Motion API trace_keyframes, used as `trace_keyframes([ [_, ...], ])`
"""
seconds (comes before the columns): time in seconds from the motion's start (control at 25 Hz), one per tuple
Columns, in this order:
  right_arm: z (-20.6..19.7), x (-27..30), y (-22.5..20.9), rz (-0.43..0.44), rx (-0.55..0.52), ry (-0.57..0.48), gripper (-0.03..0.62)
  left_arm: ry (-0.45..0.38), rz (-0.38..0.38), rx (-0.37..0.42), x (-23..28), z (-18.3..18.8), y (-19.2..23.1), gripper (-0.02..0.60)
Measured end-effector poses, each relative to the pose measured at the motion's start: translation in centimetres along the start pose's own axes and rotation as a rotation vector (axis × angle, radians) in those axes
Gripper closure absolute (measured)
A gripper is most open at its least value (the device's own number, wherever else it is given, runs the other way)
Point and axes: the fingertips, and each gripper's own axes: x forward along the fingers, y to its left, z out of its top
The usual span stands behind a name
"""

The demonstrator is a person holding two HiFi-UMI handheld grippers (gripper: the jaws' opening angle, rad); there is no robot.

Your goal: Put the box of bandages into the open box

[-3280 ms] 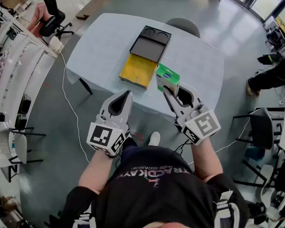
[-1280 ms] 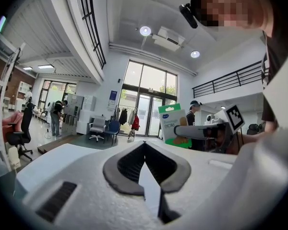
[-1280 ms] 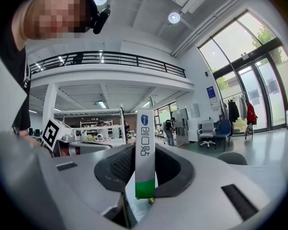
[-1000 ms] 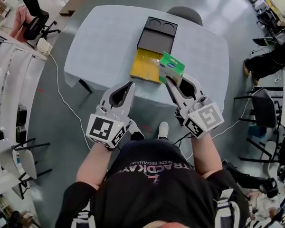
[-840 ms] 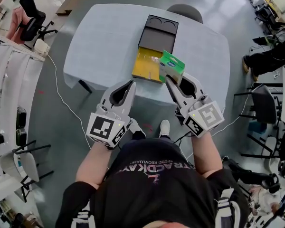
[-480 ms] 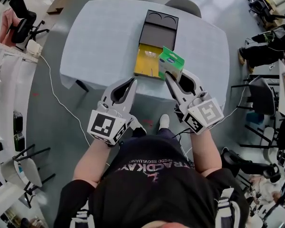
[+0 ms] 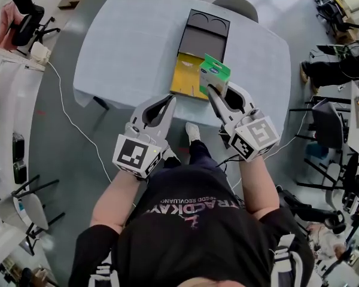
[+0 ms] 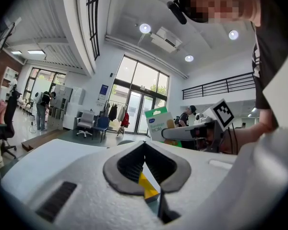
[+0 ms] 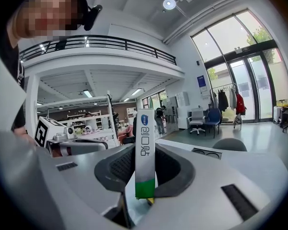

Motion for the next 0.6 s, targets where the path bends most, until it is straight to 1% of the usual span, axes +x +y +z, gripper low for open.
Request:
trace_keyframes([
  [0.12,-0.8,1.2,-1.4,0.019,0.006,0.027,0.503,-0.009,0.024,-0.001,0.9,-0.2,0.4,0.565],
  [0.28,-2.1,2.5,-3.2,0.031,0.03,0.061,0.503,-0.003,0.037,0.007,1.9,-0.8,0.7,0.566],
  [0.6,-6.6,5.4,-6.4,0.058,0.06,0.153,0.503,0.021,0.084,-0.001,3.8,-2.6,2.0,0.565],
])
